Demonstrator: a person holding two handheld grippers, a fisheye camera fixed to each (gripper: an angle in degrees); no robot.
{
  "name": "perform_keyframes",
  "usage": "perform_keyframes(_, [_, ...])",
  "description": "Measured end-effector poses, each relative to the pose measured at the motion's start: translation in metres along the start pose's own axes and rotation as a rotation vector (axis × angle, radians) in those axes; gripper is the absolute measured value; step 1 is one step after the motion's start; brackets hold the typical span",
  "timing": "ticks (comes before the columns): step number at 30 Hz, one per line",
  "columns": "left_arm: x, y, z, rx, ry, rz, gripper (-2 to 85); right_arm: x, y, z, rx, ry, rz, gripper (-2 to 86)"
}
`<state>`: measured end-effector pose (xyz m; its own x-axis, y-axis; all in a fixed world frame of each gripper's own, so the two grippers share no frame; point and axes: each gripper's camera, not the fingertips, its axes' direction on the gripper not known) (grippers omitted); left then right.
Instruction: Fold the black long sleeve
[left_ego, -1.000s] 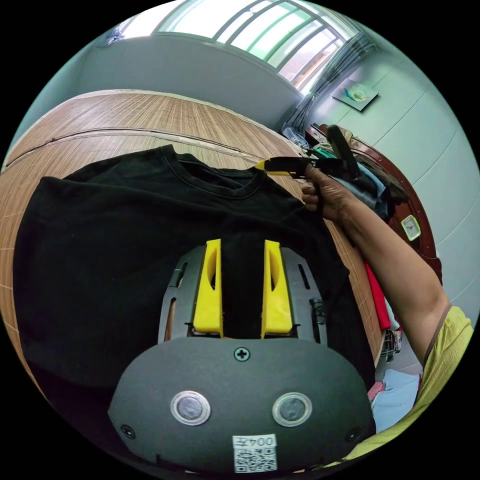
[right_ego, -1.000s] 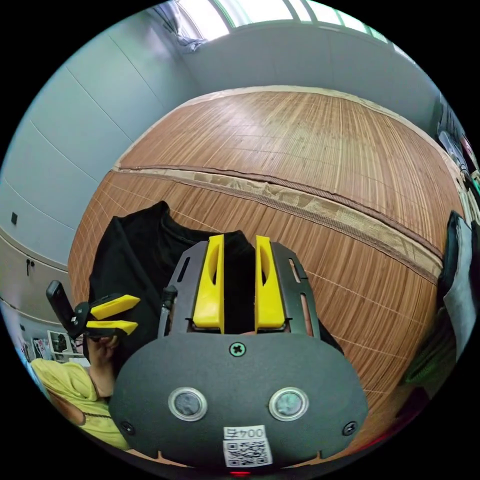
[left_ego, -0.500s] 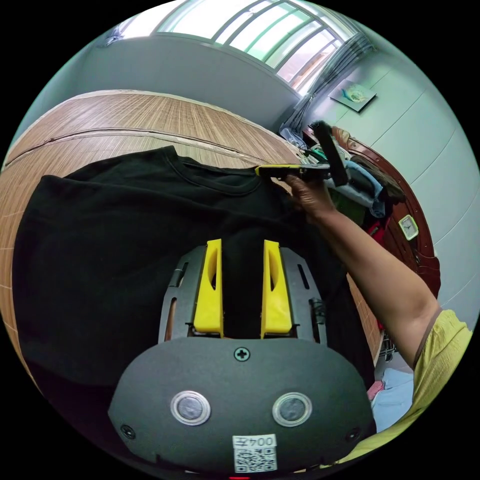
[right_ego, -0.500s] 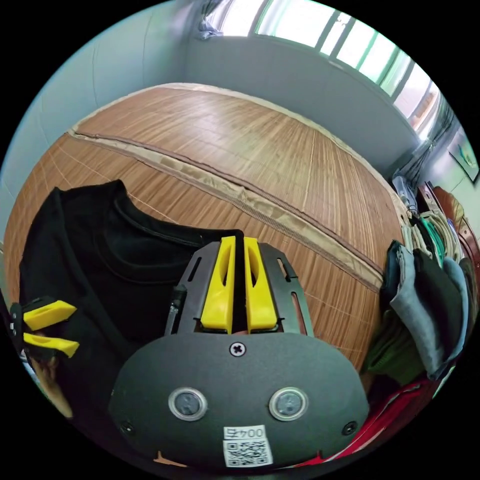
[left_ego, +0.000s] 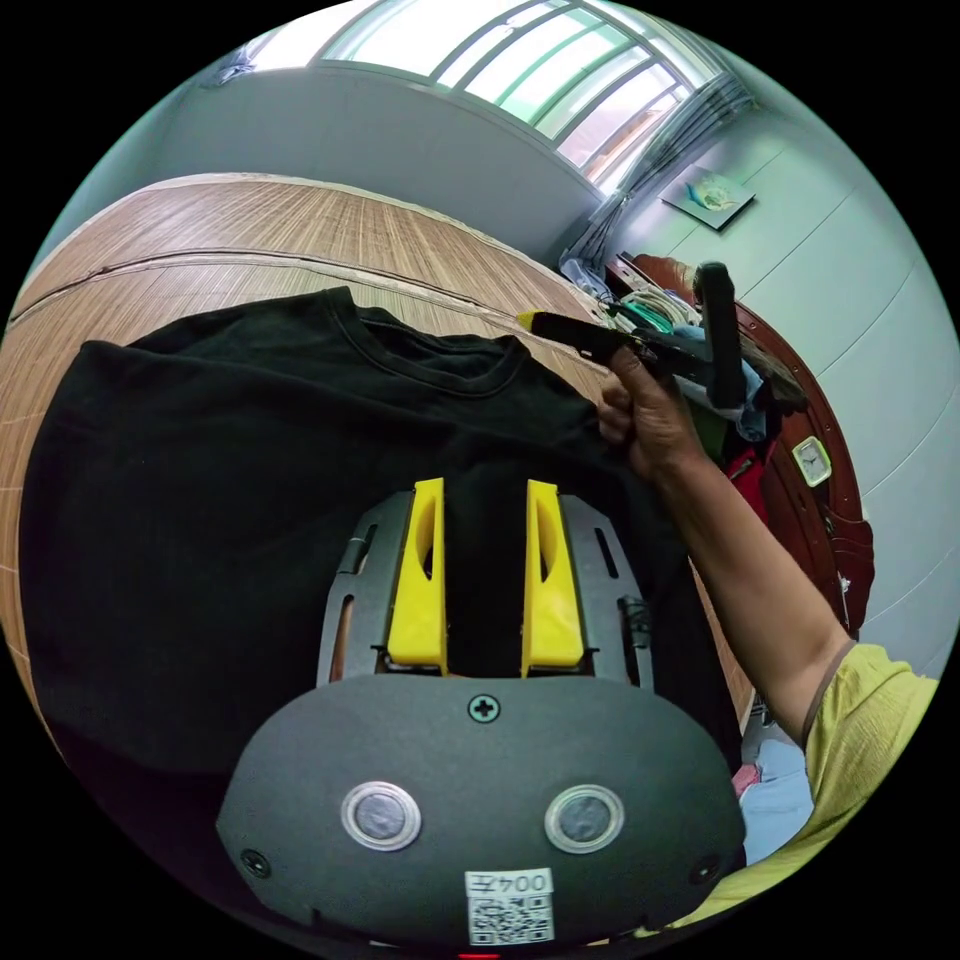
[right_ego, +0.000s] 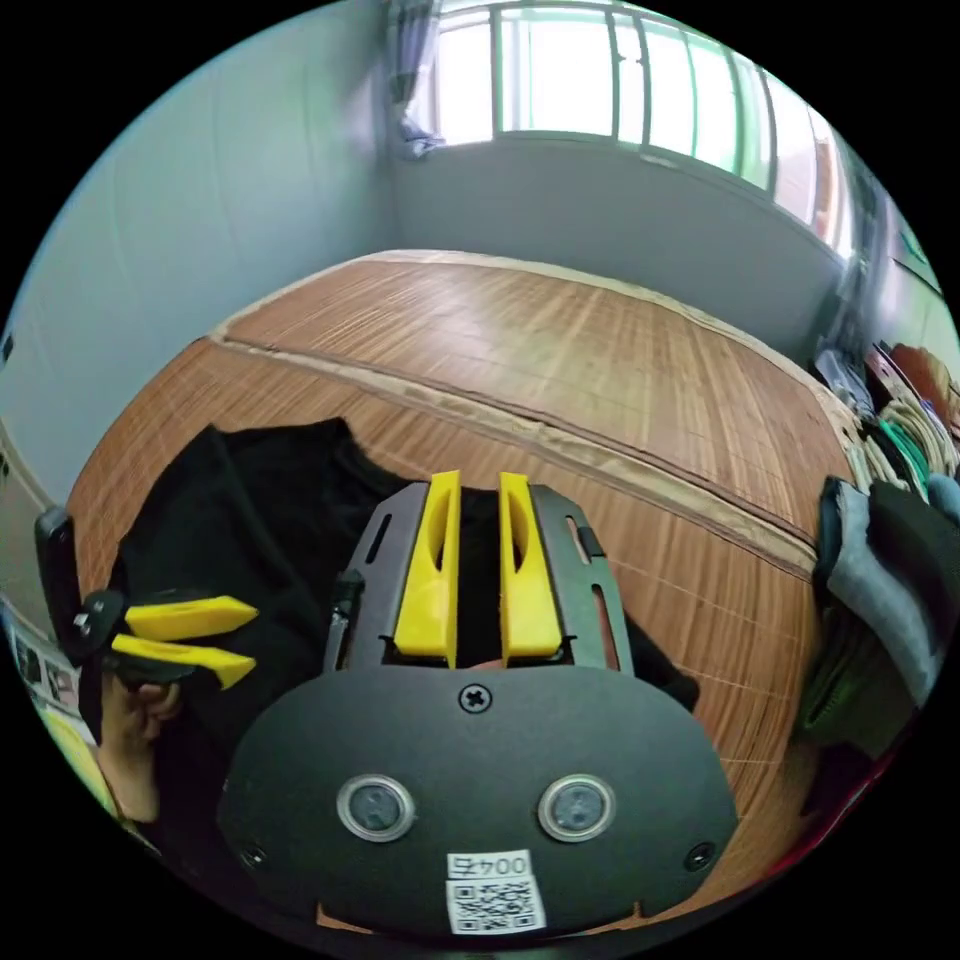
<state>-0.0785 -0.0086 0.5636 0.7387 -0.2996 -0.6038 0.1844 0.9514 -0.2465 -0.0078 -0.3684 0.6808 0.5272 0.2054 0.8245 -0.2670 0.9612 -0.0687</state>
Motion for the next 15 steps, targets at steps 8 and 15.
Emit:
perform_keyframes(8, [-0.006, -0.002, 0.003, 0.002, 0.012, -0.007, 11.9, -0.052, -0.008, 0.056, -0.195, 0.027, -0.141, 4.0])
perform_keyframes(15, [-0.009, -0.003, 0.005, 0.004, 0.016, -0.010, 12.0, -0.026, -0.011, 0.051, -0.190, -0.086, -0.081, 6.0])
